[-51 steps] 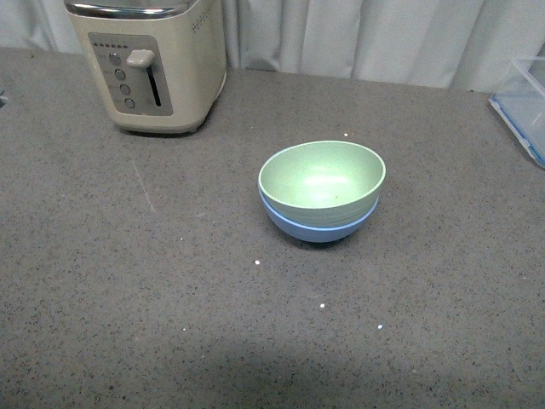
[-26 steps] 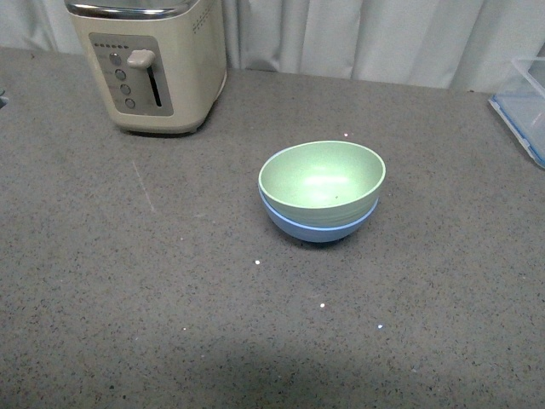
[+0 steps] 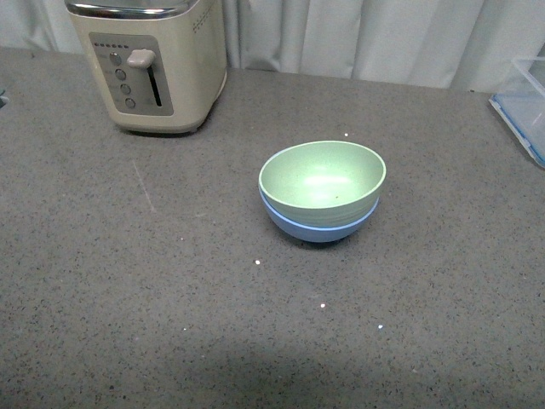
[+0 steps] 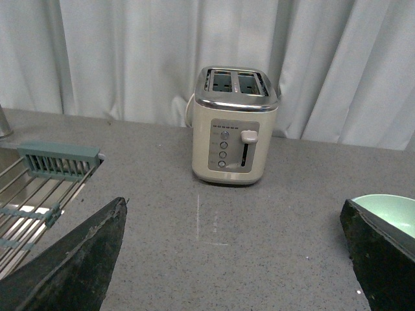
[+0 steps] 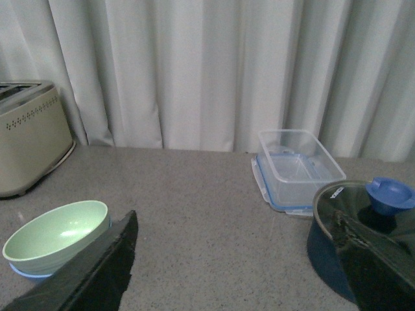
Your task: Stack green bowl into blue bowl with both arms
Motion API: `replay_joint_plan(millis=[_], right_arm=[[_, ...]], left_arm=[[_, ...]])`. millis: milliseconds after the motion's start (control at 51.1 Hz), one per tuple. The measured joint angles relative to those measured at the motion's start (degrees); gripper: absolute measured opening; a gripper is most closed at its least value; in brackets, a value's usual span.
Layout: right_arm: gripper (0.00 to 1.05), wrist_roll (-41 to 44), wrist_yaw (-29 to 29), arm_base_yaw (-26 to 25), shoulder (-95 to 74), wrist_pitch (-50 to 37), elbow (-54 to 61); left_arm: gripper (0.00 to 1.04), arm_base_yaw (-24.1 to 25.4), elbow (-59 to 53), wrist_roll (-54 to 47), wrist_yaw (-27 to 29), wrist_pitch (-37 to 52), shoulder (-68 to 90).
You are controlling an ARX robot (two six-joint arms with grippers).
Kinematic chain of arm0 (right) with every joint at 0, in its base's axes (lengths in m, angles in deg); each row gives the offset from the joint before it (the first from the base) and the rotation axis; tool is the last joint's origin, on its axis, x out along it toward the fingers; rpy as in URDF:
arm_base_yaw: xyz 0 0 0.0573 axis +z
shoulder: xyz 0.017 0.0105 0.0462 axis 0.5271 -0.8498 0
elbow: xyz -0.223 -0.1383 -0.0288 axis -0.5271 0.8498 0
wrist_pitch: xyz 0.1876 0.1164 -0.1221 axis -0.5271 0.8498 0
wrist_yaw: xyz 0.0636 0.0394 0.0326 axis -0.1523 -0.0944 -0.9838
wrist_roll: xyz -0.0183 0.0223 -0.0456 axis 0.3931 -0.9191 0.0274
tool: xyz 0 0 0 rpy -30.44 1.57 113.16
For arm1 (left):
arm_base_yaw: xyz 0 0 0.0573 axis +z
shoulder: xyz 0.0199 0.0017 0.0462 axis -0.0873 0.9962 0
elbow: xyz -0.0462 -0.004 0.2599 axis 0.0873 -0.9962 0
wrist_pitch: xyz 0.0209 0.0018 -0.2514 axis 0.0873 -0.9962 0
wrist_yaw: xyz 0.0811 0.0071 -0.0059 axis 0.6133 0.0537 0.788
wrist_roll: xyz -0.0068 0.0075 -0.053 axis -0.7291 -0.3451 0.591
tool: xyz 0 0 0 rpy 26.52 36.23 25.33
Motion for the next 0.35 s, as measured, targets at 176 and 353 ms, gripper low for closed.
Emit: replay_joint_plan(millis=[176,353], right_arm=[[0.96,-0.02,0.00,0.00,0.11,0.00,0.00],[0.96,-0.02,0.00,0.00,0.11,0.00,0.00]], left_arm=[[0.98,0.00,0.00,0.00,0.00,0.00,0.00],[0.98,0.00,0.00,0.00,0.00,0.00,0.02]])
